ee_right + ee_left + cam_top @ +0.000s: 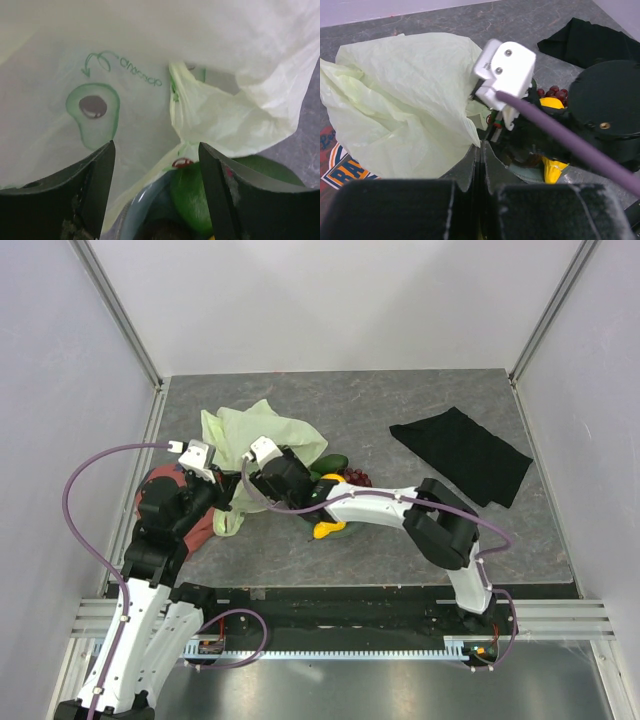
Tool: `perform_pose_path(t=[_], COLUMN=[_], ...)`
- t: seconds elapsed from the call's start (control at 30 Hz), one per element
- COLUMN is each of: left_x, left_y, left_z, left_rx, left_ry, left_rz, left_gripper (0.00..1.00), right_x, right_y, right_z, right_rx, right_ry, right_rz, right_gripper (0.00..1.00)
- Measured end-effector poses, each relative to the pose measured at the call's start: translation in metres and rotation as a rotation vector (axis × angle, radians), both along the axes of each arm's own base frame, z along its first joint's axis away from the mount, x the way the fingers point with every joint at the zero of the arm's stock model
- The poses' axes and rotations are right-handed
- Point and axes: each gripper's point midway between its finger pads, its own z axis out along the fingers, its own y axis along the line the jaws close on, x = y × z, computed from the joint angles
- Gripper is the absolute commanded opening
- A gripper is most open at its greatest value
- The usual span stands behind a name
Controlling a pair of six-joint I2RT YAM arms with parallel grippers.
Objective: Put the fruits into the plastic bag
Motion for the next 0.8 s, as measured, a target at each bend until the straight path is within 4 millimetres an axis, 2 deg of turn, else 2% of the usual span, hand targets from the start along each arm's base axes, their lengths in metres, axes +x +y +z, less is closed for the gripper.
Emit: perform_pose_path(t=[0.2, 0.3, 0.47, 0.6, 0.7, 0.8], left_x=[0.000, 0.000, -0.001, -0.001, -0.001, -0.001], left_y=[0.000, 0.002, 0.004, 0.006, 0.006, 0.007], left_z=[-0.001, -0.003, -0.007, -0.006, -0.006, -0.006], left_rx=[0.001, 0.005, 0.010, 0.011, 0.011, 0.013], left_ry=[0.002, 0.013, 0.030, 0.023, 0.022, 0.022], left_rz=[0.002, 0.013, 0.024, 0.030, 0.034, 0.041], left_gripper=[0.02, 0.02, 0.01, 0.02, 0.02, 0.01], right_x=[0.027, 0.038, 0.050, 0.057, 0.060, 0.059], right_y=[0.010, 0.009, -0.004, -0.018, -0.025, -0.027], right_z=[-0.008, -0.016, -0.029, -0.032, -0.032, -0.035], right_rx=[-0.073, -0.108, -0.145, -0.174, -0.192, -0.208], right_ry=[-0.093, -0.113, -0.109, -0.109, -0.113, -0.110], right_rz=[-0.055, -0.090, -0.137, -0.174, -0.194, -0.195], right_gripper=[0.78, 0.78, 0.78, 0.78, 0.76, 0.69])
